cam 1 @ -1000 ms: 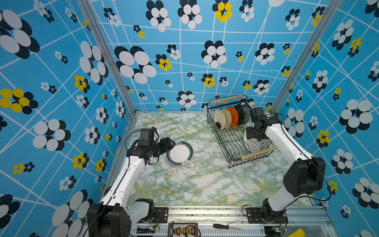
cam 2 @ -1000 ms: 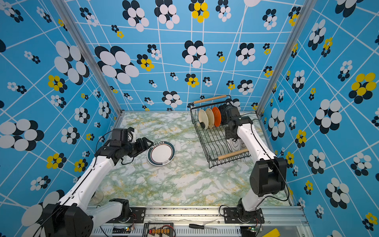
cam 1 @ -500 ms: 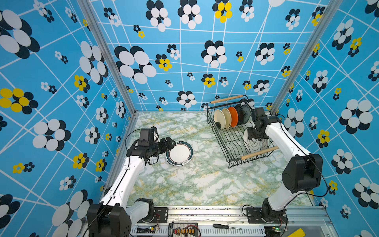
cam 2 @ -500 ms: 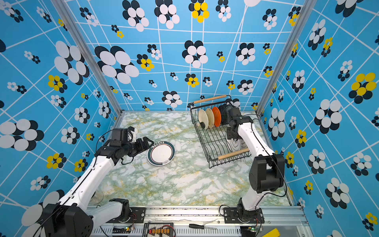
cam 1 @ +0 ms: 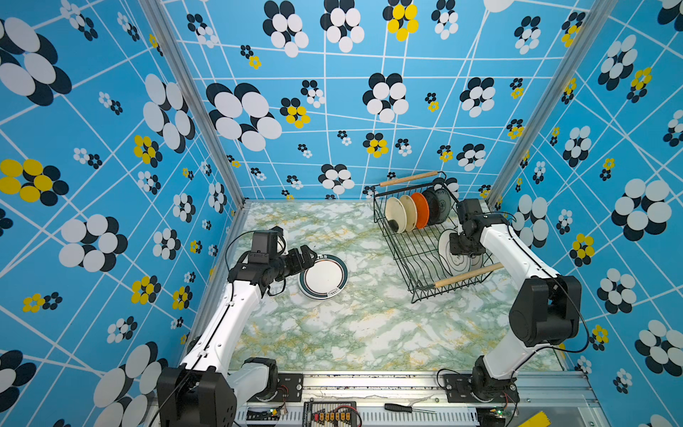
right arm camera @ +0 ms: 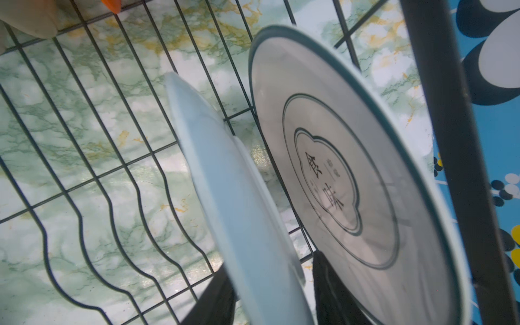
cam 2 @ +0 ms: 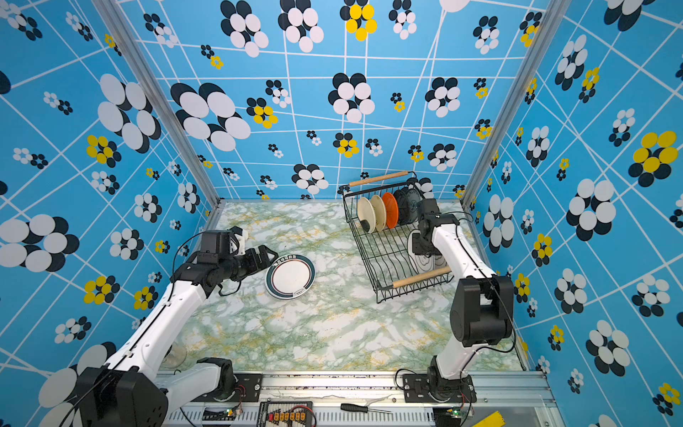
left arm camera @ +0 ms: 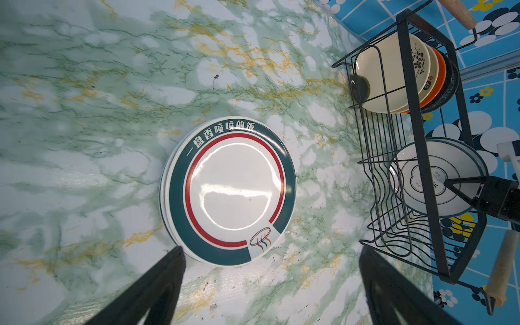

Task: Unload the plates from the dish rack
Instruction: Pick up the plate from the dish rack.

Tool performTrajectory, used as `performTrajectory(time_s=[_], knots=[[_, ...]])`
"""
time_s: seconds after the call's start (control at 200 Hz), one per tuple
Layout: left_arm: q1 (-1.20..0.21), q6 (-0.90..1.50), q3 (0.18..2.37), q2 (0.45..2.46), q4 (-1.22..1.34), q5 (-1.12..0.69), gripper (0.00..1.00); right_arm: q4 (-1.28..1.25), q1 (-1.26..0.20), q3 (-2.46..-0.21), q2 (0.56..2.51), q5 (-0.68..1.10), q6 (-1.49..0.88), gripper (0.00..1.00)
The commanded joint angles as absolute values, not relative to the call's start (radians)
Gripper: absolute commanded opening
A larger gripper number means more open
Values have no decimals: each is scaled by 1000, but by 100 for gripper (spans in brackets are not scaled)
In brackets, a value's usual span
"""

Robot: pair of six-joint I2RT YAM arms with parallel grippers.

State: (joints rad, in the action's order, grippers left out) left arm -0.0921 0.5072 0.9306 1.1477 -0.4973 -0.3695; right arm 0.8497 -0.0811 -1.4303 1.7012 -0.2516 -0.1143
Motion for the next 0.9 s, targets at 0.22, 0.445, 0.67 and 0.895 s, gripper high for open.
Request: performTrajectory(time_s=[0.22,0.445,0.67,0.895], knots=[[-84,511,925,1143,-468,-343,99,814,-74,-1382,1706,-245,-95,30],[-84,524,913,1129,-462,-319,99,789,-72,-1357,1683,-267,-77,18],[-85,555,907,1133,-471,-268,99,773,-73,-1346,1647,-264,-56,9],[-85,571,907,1168,-468,-261,99,803,-73,-1380,1596,-245,-43,2]])
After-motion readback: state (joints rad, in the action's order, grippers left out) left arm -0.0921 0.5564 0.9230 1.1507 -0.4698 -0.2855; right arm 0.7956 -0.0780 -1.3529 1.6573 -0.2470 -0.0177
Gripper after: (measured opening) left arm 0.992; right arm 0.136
